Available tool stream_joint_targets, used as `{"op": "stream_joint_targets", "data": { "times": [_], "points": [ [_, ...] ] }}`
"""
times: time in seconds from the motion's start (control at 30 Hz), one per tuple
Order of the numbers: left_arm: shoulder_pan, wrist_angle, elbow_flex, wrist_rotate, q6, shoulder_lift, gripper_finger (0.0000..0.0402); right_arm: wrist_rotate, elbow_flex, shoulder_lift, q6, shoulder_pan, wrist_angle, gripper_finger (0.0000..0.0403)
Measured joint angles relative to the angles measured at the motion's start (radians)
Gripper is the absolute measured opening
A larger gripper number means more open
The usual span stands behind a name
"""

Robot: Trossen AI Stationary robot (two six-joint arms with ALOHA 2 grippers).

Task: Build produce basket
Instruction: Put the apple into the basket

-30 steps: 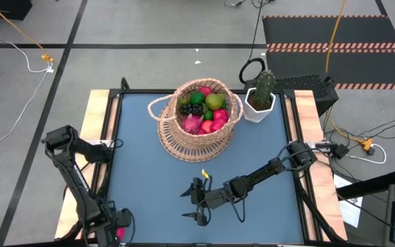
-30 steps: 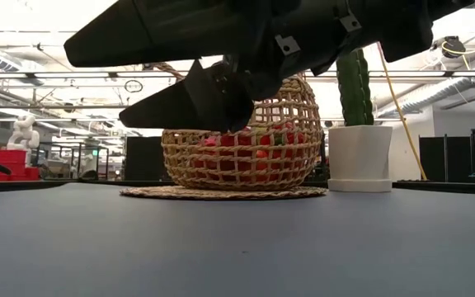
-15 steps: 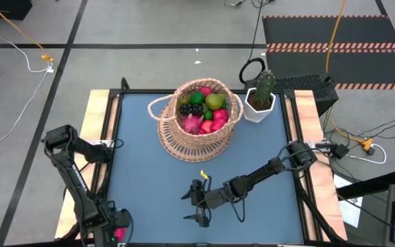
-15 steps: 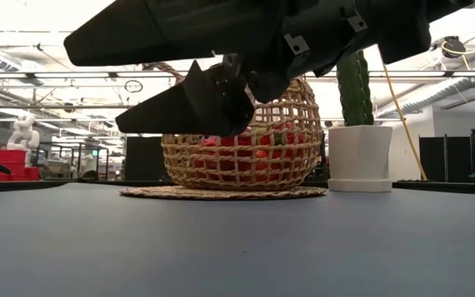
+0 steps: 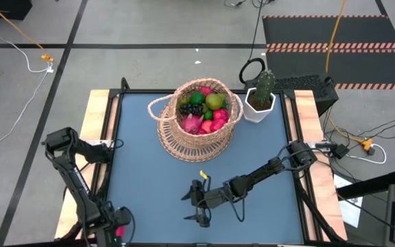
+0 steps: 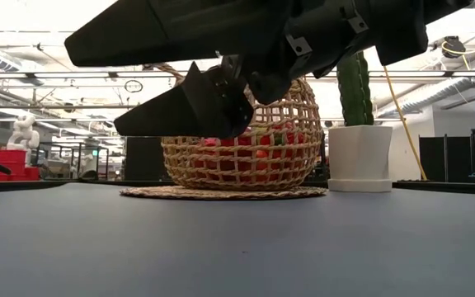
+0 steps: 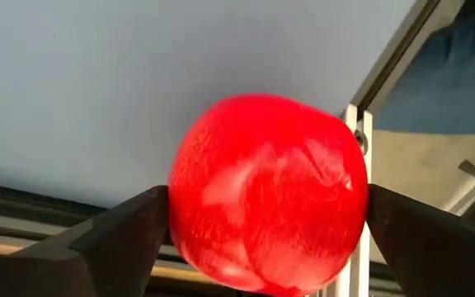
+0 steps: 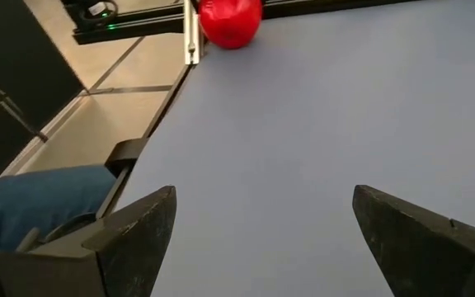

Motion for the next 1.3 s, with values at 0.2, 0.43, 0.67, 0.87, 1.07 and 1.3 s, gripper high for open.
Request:
{"op": "stream_joint_targets", "data": {
  "times": [0.2, 0.43, 0.67, 0.87, 1.07, 1.3],
  "points": [
    [0.005, 0.058, -0.022, -0.026, -0.013, 0.029, 0.0393, -0.034, 0.0, 0.0, -0.012, -0.001, 0.002, 0.0364],
    [0.023, 0.09, -0.045, -0.028, 0.019, 0.035, 0.0379, -0.033, 0.0, 0.0, -0.026, -0.02, 0.046, 0.0364],
    [0.091, 0.009, -0.001, -0.254, 0.162, 0.036, 0.0328, -0.033, 0.001, 0.0, 0.08, -0.029, 0.131, 0.0364],
    [0.183, -0.004, 0.052, -0.614, 0.436, 0.045, 0.033, -0.032, 0.001, 0.023, 0.18, -0.02, 0.176, 0.0364],
    [0.254, 0.196, 0.07, -0.812, 0.844, 0.041, 0.0337, 0.096, 0.001, 0.023, 0.273, 0.003, 0.169, 0.0364],
    [0.32, 0.329, 0.07, -0.862, 1.123, 0.044, 0.0338, 0.214, -0.003, 0.023, 0.338, 0.013, 0.211, 0.0364]
  ]
}}
